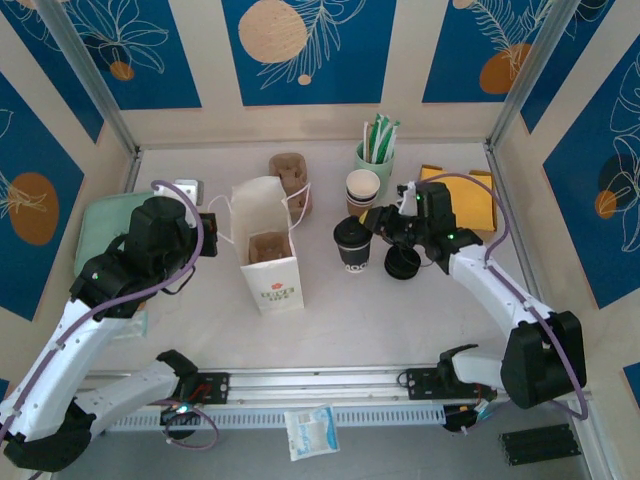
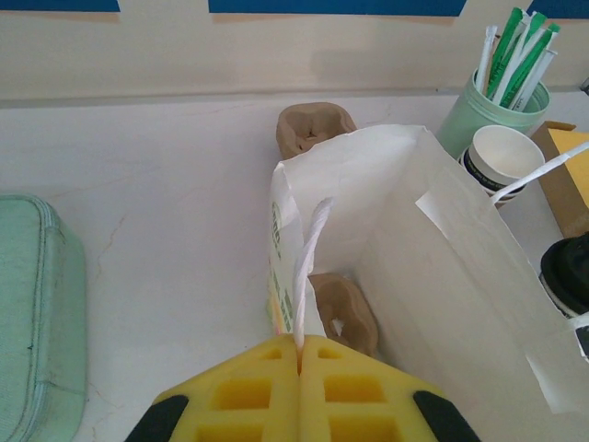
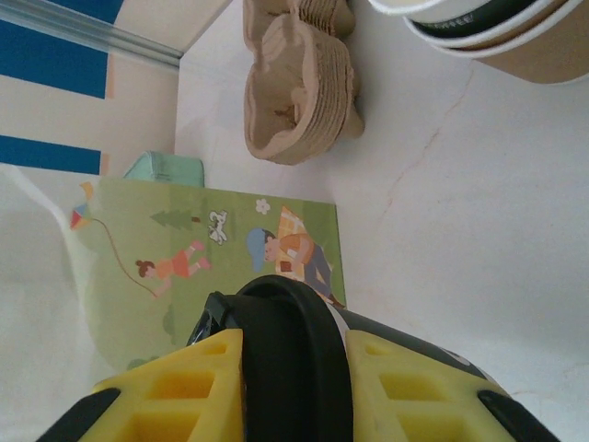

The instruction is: Pack the takeout coffee

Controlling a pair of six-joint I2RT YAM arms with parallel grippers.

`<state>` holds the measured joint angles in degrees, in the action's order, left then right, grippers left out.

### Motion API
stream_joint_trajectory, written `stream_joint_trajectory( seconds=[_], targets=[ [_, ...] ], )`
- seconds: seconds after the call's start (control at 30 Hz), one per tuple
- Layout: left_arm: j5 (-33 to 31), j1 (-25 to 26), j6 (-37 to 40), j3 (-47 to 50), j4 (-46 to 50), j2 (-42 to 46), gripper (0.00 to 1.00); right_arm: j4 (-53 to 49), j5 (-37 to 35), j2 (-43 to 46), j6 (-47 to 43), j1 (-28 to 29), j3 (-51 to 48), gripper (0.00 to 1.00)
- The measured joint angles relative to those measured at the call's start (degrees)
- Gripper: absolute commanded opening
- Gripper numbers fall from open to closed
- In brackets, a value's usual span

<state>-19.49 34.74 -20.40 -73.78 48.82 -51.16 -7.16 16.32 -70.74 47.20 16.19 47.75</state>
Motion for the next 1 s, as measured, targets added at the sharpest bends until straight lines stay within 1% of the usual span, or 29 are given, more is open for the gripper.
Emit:
stream_joint_trajectory(
  seconds=[0.3, 0.53, 0.7, 0.83, 1.0],
  targets=[
    [1.05, 0.00, -0.04, 0.04, -0.46, -0.09, 0.00, 12.87, 0.20, -1.46, -0.04, 0.13, -7.13, 0.28],
    [1.44, 0.00, -0.04, 0.26, -1.51, -0.66, 0.00, 19.50, 0.17, -3.39, -0.04, 0.50, -10.51, 0.28],
    [1.46, 0.00, -0.07, 0.26, -1.66, -0.66, 0.00, 22.32, -0.46, -4.42, 0.00, 0.74, -12.81, 0.28],
    [1.46, 0.00, -0.07, 0.28, -1.66, -0.66, 0.00, 23.32, -1.11, -4.61, 0.00, 0.98, -14.27, 0.32],
    [1.46, 0.00, -0.07, 0.28, -1.66, -0.66, 0.00, 23.21, -1.81, -4.48, 0.13, 1.07, -15.37, 0.45]
  ],
)
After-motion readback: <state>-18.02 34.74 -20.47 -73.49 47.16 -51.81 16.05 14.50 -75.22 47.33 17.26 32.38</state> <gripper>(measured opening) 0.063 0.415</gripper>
